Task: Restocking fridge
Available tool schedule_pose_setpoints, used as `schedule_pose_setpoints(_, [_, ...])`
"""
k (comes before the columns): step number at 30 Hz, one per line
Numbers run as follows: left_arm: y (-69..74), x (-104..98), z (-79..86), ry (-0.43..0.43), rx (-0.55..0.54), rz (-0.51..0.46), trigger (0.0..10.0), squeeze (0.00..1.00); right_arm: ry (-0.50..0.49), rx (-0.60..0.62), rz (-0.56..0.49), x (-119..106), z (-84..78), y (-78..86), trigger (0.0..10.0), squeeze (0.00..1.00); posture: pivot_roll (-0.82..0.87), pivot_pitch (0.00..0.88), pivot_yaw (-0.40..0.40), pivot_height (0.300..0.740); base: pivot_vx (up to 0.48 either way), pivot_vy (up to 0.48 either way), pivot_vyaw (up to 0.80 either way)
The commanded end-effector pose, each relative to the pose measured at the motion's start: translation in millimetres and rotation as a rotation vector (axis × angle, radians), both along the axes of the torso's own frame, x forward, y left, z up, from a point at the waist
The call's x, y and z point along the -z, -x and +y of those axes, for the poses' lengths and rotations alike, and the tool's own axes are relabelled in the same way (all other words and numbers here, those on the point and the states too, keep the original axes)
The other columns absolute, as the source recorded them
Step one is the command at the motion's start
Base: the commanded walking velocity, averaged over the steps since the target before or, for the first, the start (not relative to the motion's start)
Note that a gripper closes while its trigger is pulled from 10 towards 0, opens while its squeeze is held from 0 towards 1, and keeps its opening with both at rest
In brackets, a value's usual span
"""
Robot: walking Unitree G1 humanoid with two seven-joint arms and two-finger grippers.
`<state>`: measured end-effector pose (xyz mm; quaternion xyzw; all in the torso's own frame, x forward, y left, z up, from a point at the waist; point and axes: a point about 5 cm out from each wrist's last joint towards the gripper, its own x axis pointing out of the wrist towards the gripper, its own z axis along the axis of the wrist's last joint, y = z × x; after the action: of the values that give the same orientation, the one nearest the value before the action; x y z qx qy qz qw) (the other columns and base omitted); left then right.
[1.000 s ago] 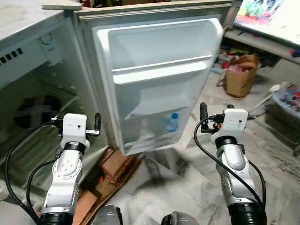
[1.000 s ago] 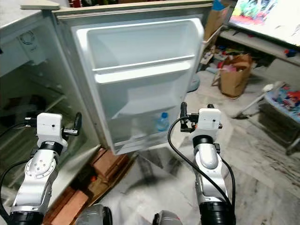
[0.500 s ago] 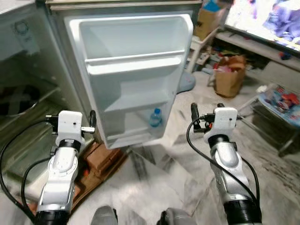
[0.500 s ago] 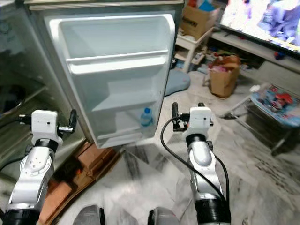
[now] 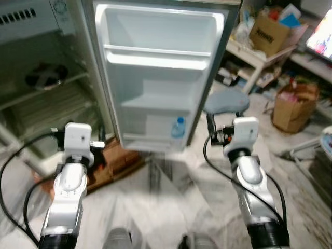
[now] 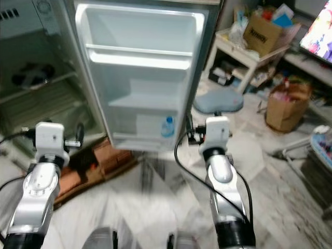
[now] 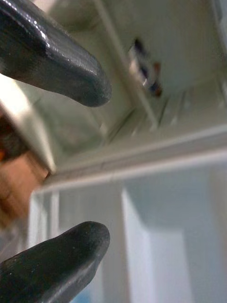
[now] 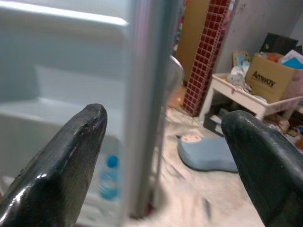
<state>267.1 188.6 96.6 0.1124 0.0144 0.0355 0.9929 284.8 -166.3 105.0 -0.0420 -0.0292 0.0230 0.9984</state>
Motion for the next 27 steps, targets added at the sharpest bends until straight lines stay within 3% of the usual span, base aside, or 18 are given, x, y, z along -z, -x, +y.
schedule_pose_setpoints(1, [-1.4,-1.8,-1.7,-0.006,0.01,-0.002,10.0,0.0,-0.004,0.003,-0.021,-5.3,-1.4,-1.7,10.0,0.0,0.04,0.098,-0.046,0.74,0.0,-0.469,0.58])
schedule_pose_setpoints(11, [-2.6,-1.4,-3.1,-0.007,0.012,0.004,10.0,0.0,0.006,0.004,-0.026,-6.0,-0.9,-0.7,10.0,0.0,0.03,0.102,-0.042,0.74,0.0,-0.463,0.0])
schedule_pose_setpoints(21, [-2.6,-1.5,-0.5,-0.005,-0.005,0.004,10.0,0.0,0.011,-0.027,-0.052,-9.6,2.9,-0.4,10.0,0.0,0.04,0.103,-0.041,0.74,0.0,-0.445,0.7])
schedule_pose_setpoints(27, [-4.2,-2.7,1.4,-0.012,-0.011,0.004,10.0,0.0,0.034,-0.071,-0.069,-12.1,7.9,-0.2,10.0,0.0,0.04,0.101,-0.038,0.74,0.309,-0.359,0.61])
